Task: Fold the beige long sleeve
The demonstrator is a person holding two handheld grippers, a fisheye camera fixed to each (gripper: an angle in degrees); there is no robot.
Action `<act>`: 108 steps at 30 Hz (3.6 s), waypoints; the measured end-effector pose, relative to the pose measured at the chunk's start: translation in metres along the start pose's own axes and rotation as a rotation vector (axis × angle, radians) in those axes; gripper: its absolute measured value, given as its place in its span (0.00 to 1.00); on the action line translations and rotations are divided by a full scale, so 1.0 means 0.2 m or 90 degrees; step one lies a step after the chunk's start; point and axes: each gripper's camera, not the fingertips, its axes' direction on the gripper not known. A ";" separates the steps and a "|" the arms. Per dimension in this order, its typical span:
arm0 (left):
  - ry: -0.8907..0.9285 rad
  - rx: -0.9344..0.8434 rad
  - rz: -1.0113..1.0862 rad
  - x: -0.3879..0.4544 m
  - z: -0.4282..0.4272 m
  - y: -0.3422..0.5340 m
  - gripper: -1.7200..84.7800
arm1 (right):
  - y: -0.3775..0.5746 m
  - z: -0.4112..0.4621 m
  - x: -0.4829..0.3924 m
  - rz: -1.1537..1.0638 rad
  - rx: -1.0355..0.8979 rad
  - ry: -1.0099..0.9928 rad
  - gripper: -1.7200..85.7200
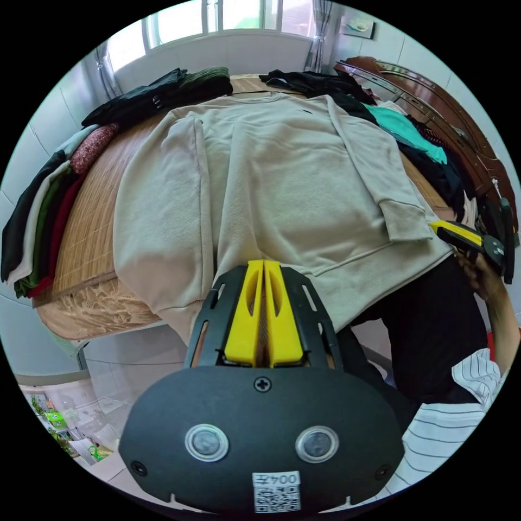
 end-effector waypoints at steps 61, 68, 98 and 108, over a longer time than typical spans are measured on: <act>0.377 0.028 -0.450 -1.13 -0.46 0.39 0.18 | 0.56 0.08 1.41 0.318 0.014 -0.498 0.15; 0.366 0.038 -0.431 -1.17 -0.60 0.34 0.18 | 0.47 0.07 1.30 0.258 -0.005 -0.388 0.14; 0.477 0.064 -0.482 -1.52 -0.90 0.18 0.19 | 1.28 -0.10 2.77 0.841 0.385 -0.652 0.09; 0.520 0.069 -0.503 -1.62 -0.93 0.14 0.19 | 0.96 -0.28 1.87 0.273 0.105 -0.351 0.11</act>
